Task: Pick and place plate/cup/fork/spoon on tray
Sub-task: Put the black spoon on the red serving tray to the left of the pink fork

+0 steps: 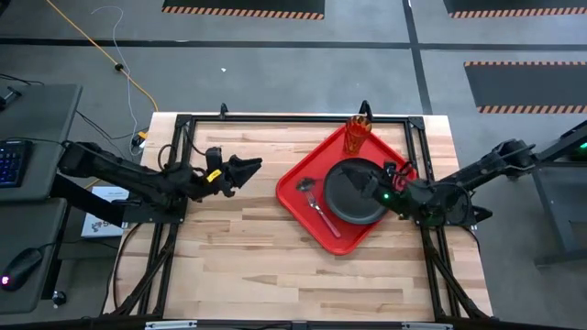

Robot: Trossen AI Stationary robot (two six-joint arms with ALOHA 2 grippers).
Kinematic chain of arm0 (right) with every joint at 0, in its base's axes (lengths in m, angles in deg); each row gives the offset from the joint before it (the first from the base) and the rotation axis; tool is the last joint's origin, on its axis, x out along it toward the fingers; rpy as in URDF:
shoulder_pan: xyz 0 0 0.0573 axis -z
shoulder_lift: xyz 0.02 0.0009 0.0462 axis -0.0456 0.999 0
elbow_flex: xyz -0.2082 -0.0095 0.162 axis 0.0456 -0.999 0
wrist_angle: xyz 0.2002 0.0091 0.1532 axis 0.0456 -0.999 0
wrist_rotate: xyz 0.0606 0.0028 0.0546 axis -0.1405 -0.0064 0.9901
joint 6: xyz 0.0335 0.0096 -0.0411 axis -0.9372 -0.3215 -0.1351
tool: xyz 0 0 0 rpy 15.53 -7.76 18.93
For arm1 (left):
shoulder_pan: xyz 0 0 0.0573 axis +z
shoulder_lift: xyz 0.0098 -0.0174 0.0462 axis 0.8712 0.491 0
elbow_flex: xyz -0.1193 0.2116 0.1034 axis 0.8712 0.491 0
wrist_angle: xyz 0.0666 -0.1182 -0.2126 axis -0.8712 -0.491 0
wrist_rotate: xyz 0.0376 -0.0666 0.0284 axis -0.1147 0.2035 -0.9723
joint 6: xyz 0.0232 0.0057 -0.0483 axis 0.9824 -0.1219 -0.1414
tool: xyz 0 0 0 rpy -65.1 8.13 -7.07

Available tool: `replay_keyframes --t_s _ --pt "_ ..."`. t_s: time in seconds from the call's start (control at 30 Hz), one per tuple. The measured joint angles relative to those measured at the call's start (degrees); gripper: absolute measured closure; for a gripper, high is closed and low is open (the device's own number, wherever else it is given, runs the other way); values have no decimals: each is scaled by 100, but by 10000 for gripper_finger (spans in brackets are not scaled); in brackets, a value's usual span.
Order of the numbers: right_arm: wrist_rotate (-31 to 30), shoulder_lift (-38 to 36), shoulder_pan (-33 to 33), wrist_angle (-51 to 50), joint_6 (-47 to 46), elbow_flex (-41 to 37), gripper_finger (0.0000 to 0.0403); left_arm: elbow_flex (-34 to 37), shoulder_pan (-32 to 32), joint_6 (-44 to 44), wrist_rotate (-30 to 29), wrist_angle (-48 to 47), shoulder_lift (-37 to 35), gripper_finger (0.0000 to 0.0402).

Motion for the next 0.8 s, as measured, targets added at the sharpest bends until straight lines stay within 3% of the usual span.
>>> replay_keyframes --t_s 0.13,0.23,0.5,0.8 --pt "28 545 257 1470 802 70 403 0 -120 103 -408 70 0 213" --pt "21 907 442 1745 1245 434 403 -5 -159 53 -587 101 58 213" --pt "-2 1734 876 1683 2652 1998 403 -394 -279 -332 -1120 224 688 213" --pt "205 2163 1039 145 3394 3546 403 -944 -178 -43 -1625 2055 1454 213"
